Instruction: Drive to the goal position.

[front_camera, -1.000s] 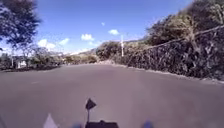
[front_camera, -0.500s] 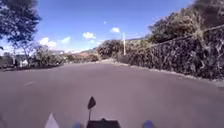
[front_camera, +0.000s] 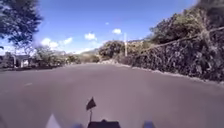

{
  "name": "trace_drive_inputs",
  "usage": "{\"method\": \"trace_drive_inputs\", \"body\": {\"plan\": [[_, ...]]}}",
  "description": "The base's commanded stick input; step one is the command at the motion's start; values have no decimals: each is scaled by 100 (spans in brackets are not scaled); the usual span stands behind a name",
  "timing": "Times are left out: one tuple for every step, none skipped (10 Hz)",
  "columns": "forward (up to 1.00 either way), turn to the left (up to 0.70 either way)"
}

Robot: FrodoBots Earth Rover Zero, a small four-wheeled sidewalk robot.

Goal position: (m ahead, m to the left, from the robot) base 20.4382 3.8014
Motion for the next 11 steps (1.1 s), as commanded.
{"method": "trace_drive_inputs", "body": {"plan": [[50, 0], [50, 0], [50, 0], [50, 0], [50, 0], [50, 0], [50, 0], [50, 0], [50, 0], [50, 0], [50, 0]]}}
